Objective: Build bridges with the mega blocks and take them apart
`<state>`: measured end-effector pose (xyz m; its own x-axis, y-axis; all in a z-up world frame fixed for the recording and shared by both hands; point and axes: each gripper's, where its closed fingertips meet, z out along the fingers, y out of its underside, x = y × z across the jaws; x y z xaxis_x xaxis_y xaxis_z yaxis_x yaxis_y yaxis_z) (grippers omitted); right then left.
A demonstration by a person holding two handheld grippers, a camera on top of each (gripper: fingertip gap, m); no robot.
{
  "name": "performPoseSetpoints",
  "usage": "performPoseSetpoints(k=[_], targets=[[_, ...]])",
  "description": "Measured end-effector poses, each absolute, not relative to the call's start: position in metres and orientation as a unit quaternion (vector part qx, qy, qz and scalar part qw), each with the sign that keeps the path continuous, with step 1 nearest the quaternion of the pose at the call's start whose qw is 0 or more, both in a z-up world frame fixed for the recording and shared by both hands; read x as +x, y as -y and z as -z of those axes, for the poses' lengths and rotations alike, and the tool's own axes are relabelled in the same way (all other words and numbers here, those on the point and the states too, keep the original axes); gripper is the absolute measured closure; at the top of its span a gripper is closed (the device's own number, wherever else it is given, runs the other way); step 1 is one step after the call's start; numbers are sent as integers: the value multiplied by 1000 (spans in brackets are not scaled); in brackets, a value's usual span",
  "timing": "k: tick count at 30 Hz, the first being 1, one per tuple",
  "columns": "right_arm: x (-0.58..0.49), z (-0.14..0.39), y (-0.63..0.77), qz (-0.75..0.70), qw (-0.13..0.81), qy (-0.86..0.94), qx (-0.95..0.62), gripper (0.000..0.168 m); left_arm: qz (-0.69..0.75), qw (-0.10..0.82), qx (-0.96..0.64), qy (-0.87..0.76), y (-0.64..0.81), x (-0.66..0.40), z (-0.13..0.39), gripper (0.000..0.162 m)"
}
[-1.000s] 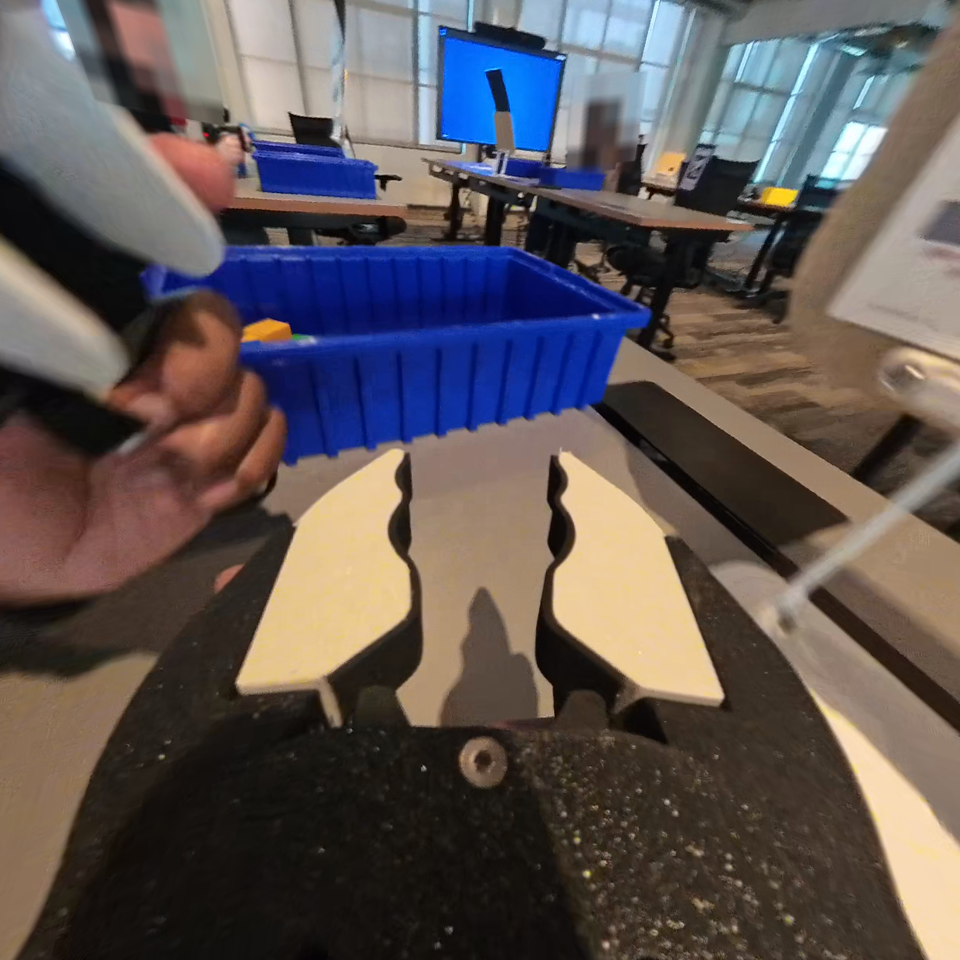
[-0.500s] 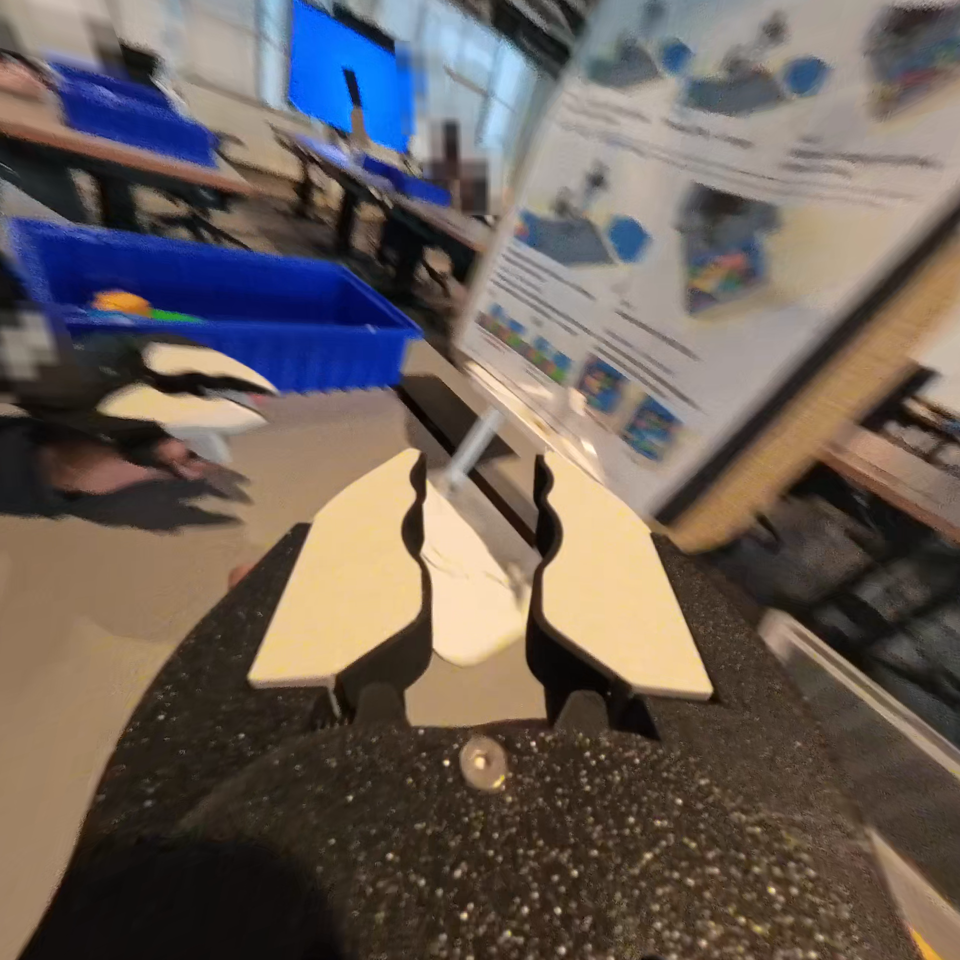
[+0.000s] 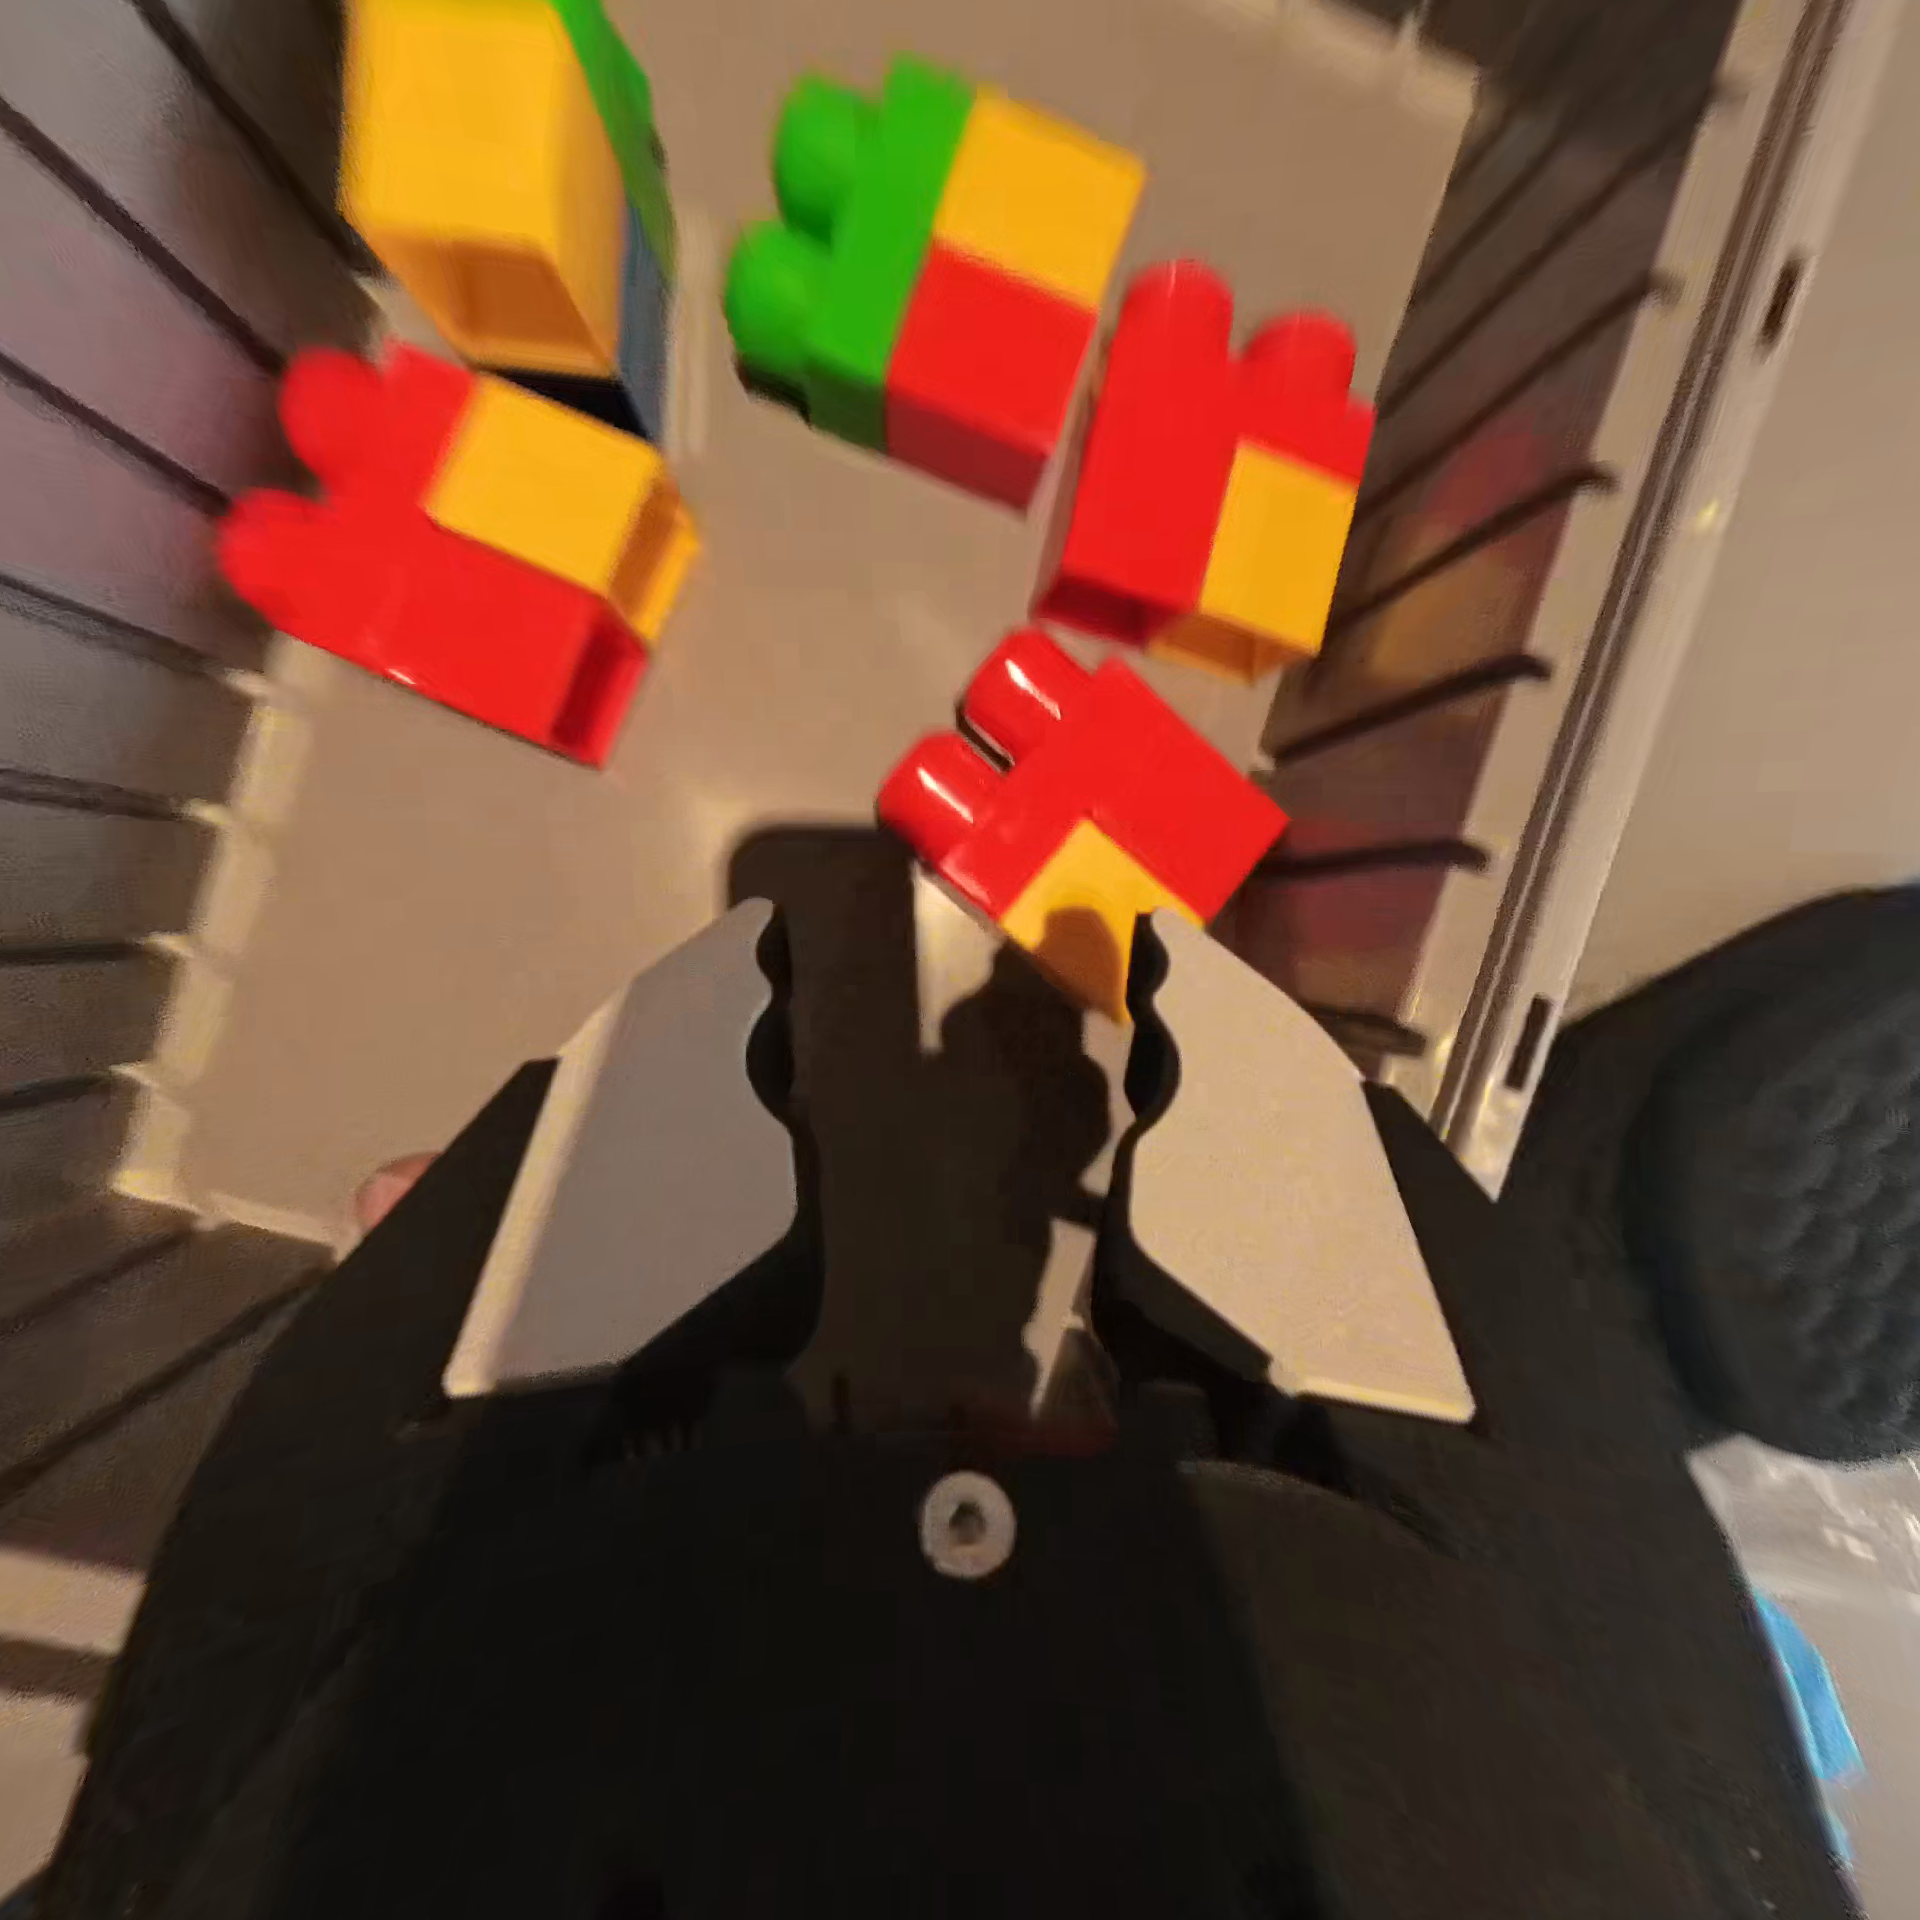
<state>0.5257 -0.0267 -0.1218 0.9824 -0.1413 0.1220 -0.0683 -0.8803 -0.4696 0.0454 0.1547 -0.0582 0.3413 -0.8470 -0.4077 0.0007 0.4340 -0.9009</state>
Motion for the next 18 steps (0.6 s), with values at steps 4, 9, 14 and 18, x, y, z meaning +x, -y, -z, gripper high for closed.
performPoseSetpoints(k=[4, 9, 14, 18], targets=[[534, 141, 34, 92, 182, -71, -976, 109, 310, 691, -437, -486, -155, 45, 58, 143], [532, 155, 28, 83, 163, -66, -981, 111, 311, 687, -434, -492, -153, 46, 59, 144], [483, 146, 13, -18, 205, 2, -979, 108, 302, 687, -427, -505, -148, 49, 60, 144], [475, 133, 8, -18, 229, 29, -973, 118, 299, 686, -425, -509, -147, 50, 61, 144]])
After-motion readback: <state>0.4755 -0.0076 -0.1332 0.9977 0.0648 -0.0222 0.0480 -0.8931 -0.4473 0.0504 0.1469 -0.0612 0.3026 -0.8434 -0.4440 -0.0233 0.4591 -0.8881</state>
